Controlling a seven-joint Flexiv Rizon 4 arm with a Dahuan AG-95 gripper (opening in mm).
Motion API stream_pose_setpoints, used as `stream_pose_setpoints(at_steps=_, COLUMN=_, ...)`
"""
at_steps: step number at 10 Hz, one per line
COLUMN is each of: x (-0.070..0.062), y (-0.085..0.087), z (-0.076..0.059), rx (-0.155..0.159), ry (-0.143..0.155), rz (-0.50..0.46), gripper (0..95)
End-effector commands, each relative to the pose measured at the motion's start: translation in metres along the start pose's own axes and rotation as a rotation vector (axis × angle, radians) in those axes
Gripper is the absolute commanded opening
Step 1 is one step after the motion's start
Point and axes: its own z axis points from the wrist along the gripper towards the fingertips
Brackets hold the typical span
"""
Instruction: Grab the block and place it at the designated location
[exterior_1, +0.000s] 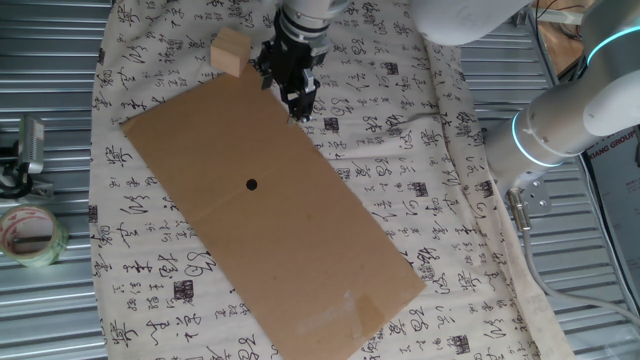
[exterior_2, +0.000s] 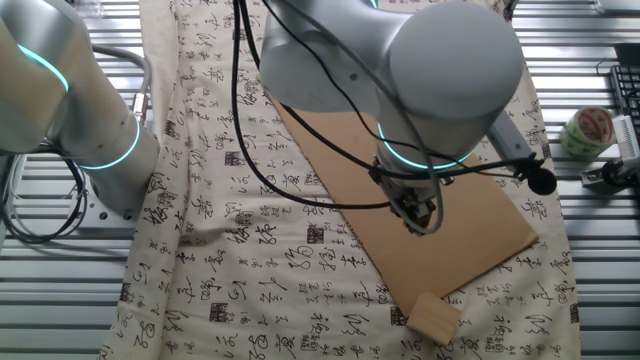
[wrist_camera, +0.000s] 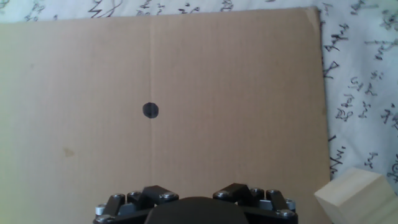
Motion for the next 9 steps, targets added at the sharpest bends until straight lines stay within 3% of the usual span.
stream_pose_setpoints(at_steps=1, x=-0.0004, y=-0.0004, z=0.0003, rx=0.003, ry=0.001, rz=-0.012, gripper=76.0)
stream_pose_setpoints(at_steps=4, x=-0.0004, y=-0.0004, z=0.0003, rx=0.006, ry=-0.021, rz=-0.004, gripper=76.0)
stream_pose_setpoints(at_steps=5, x=-0.0004, y=-0.0004, z=0.0003, rx=0.006, ry=-0.021, rz=0.003, gripper=57.0)
stream_pose_setpoints(at_steps=7, x=-0.0004, y=-0.0004, z=0.0003, rx=0.007, ry=-0.025, rz=0.037, gripper=57.0)
stream_pose_setpoints(at_steps=9, x=-0.0004, y=-0.0004, z=0.0003, rx=0.018, ry=0.001, rz=0.105, gripper=57.0)
